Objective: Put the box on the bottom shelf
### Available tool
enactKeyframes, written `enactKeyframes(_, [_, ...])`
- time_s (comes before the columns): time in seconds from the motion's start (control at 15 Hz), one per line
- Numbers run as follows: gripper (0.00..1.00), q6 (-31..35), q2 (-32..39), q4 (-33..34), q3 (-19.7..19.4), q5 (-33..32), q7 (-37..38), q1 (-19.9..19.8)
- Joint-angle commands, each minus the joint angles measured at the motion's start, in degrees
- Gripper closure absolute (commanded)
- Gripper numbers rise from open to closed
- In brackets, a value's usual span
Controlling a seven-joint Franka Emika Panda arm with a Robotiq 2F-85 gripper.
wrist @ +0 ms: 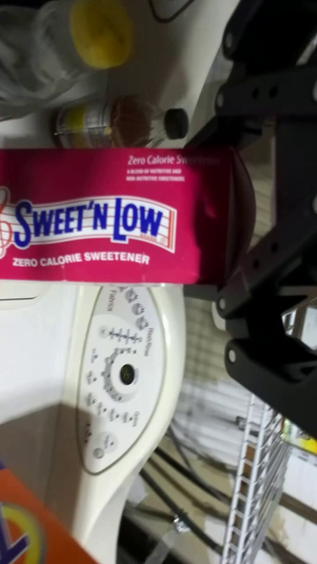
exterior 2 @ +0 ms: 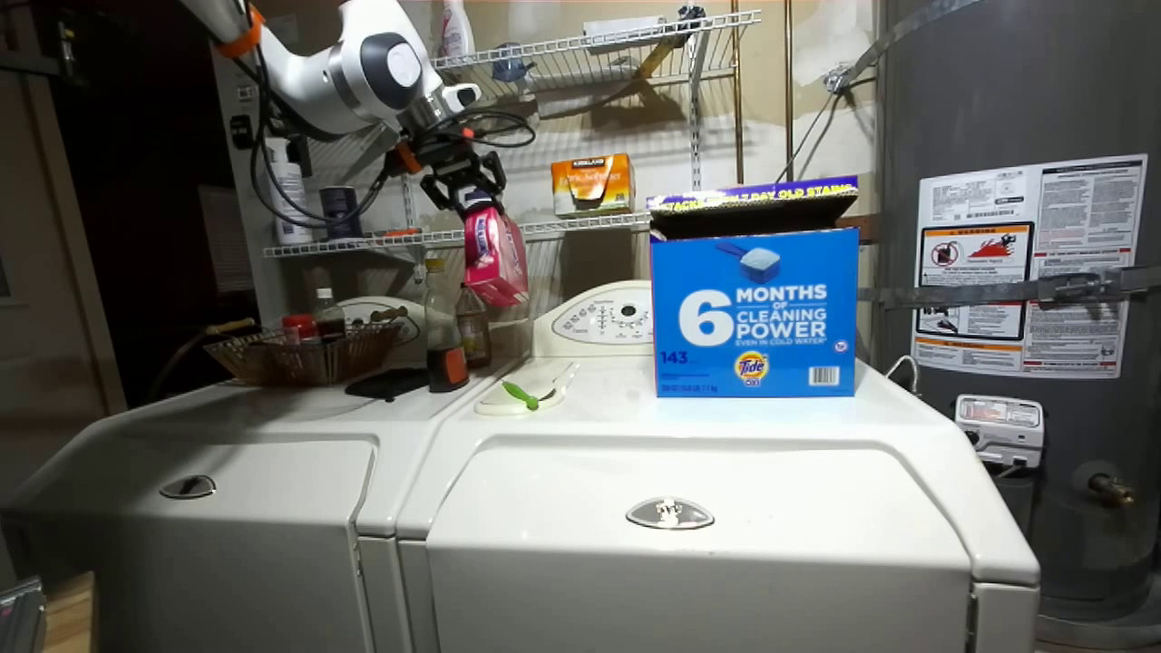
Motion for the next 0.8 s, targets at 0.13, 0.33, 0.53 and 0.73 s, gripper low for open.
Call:
enactKeyframes(0.13, [0.56,0.4,6.5,15.0,4.8,1.7,-11.5,2.6])
enactKeyframes(0.33, [0.56,0.7,9.5,21.4,9.1,4.4,-18.7,2.9])
enactKeyframes(0.53, [0.56,0.1,14.2,28.8,15.0,10.7,-26.6,2.2])
enactKeyframes(0.73, [0.31,0.3,11.9,25.5,14.8,10.8,-25.0,2.6])
